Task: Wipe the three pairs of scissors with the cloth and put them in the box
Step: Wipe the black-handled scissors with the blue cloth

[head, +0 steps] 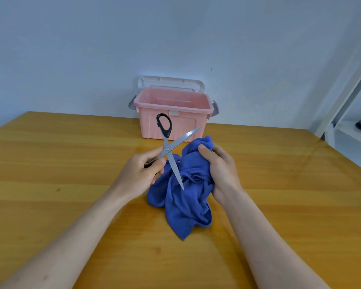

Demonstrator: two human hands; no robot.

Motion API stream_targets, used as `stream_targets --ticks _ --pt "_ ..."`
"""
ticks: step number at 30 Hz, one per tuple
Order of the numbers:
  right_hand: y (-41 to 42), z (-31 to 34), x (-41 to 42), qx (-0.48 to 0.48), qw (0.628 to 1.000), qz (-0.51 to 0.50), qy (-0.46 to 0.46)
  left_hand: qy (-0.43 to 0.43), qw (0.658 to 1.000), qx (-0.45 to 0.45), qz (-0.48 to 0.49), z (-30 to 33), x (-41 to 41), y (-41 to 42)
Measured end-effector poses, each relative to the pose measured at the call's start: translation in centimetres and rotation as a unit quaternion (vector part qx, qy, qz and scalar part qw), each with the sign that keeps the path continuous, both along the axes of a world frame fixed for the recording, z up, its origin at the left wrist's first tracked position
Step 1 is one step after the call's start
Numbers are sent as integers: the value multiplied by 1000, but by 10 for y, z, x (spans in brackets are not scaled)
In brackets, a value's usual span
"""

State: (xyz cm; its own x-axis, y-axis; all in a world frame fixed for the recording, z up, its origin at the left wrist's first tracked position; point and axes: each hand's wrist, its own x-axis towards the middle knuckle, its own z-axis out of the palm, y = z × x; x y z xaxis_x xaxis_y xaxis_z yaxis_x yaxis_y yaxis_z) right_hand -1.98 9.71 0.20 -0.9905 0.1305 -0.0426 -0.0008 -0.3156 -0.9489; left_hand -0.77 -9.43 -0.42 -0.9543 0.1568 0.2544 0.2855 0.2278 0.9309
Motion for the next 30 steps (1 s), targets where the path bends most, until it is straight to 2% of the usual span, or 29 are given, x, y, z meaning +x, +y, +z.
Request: stream_targets --ticks 8,9,11,12,14,15,16,17,19,21,22,24,25,27,30 --pt "9 5 -4 31 996 -83 -10 15 999 32 40 3 -3 -4" --pt "12 4 -4 53 995 -82 -19 13 999 32 42 3 -2 -5" --pt "23 -6 -15 188 979 -81 -26 10 998 28 50 2 -2 -5" --pt "27 -11 -19 287 954 -81 -24 10 998 23 56 2 -3 -5" --pt "30 -17 -21 474 874 -108 -7 8 997 11 70 0 -4 -7" --pt "27 -16 -18 519 843 -137 44 5 997 6 76 0 -4 -7" --pt "20 -11 -12 532 822 -160 123 3 997 0 81 -1 -5 -8" --pt "16 -5 -6 518 819 -150 195 -2 996 -4 84 -1 -7 -7" --pt "-1 -1 6 514 817 2 262 -6 995 -5 102 -4 -7 -10" --pt "-14 -3 16 564 772 177 233 -3 992 -6 127 -4 -8 -13" --pt "-16 -7 16 598 743 222 204 -1 990 -5 140 -4 -9 -14" --pt "-14 -15 11 666 688 233 167 4 987 8 159 -1 -9 -16" --pt "-12 -16 8 684 678 217 160 2 986 18 168 -1 -10 -17" --pt "-8 -19 1 677 700 162 161 -1 984 25 174 0 -10 -20" --pt "1 -18 -8 565 817 34 113 -1 988 -4 157 -2 -9 -21"
